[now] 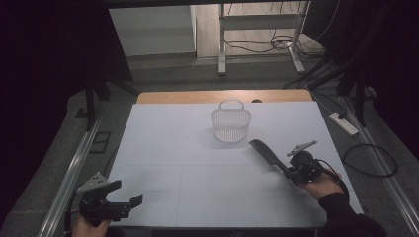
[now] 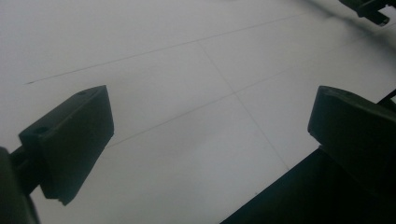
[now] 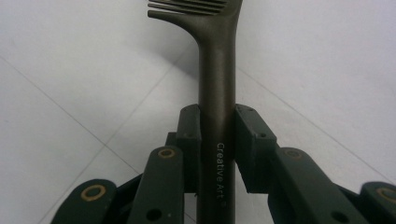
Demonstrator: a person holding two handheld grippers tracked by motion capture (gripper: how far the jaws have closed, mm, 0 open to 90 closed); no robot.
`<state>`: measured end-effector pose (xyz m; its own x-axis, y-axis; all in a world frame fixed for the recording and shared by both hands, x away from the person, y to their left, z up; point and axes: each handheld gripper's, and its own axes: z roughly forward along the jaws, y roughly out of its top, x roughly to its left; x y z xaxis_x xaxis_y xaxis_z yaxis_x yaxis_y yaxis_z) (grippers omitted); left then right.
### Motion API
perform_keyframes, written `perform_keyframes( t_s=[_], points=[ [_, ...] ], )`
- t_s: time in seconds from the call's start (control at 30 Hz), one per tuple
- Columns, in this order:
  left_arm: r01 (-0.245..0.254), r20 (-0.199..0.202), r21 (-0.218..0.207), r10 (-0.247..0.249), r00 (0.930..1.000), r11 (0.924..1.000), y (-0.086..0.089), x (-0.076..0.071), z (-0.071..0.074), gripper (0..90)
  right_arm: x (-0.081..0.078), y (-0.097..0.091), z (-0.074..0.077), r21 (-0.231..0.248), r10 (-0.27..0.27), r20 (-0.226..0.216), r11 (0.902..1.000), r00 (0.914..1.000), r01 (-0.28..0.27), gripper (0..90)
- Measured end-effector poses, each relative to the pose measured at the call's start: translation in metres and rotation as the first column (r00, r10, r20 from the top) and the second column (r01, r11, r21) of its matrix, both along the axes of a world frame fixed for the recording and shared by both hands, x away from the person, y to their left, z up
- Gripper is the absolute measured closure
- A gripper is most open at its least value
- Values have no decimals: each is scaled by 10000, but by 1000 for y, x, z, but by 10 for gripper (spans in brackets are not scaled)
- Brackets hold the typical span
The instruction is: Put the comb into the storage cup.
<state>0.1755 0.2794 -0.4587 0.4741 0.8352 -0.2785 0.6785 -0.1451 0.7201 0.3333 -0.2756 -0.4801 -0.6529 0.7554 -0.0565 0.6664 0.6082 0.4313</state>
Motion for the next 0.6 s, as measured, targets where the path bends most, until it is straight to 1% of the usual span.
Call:
perform_keyframes(
  t_s=[0.03, 0.07, 0.1, 0.2, 0.3, 0.33, 0.4, 0.43, 0.47, 0.5, 0.6],
  points=[
    [55, 8, -38, -55, 10000, 10000, -1, 0, 0, 11, -2, 0, 2, 53, 18, 194, 10000, 9998, -19, 727],
    [70, 22, 3, -70, 10000, 10000, -1, 1, 1, 11, -2, 0, 2, 53, 18, 194, 10000, 9998, -19, 727],
    [119, 46, 28, -119, 9999, 9999, -2, 2, 1, 11, -3, 0, 4, 98, 52, 285, 9999, 9996, -54, 727],
    [238, 96, -20, -238, 9997, 9997, -4, 5, 2, 11, -4, 0, 5, 134, 70, 351, 9999, 9994, -75, 727],
    [355, 155, -68, -354, 9993, 9993, -6, 8, 3, 10, -7, 1, 10, 257, 158, 650, 9995, 9978, -175, 727],
    [386, 148, -70, -385, 9991, 9992, -7, 10, 4, 10, -7, 1, 10, 257, 158, 650, 9995, 9978, -175, 727],
    [476, 196, -9, -475, 9987, 9989, -9, 12, 5, 10, -10, 0, 15, 478, 189, 956, 9986, 9952, -235, 727],
    [662, 181, 105, -664, 9976, 9978, -12, 16, 6, 9, -11, 0, 16, 563, 247, 1103, 9979, 9936, -310, 727],
    [662, 181, 105, -664, 9976, 9978, -12, 16, 6, 7, -12, 0, 18, 604, 261, 1205, 9976, 9924, -336, 727],
    [717, 161, 134, -720, 9973, 9973, -14, 18, 6, 7, -12, 0, 18, 604, 261, 1205, 9976, 9924, -336, 727],
    [1039, 163, 50, -1040, 9944, 9946, -19, 23, 7, 1, -14, 1, 20, 649, 272, 1404, 9972, 9897, -366, 727]
  ],
)
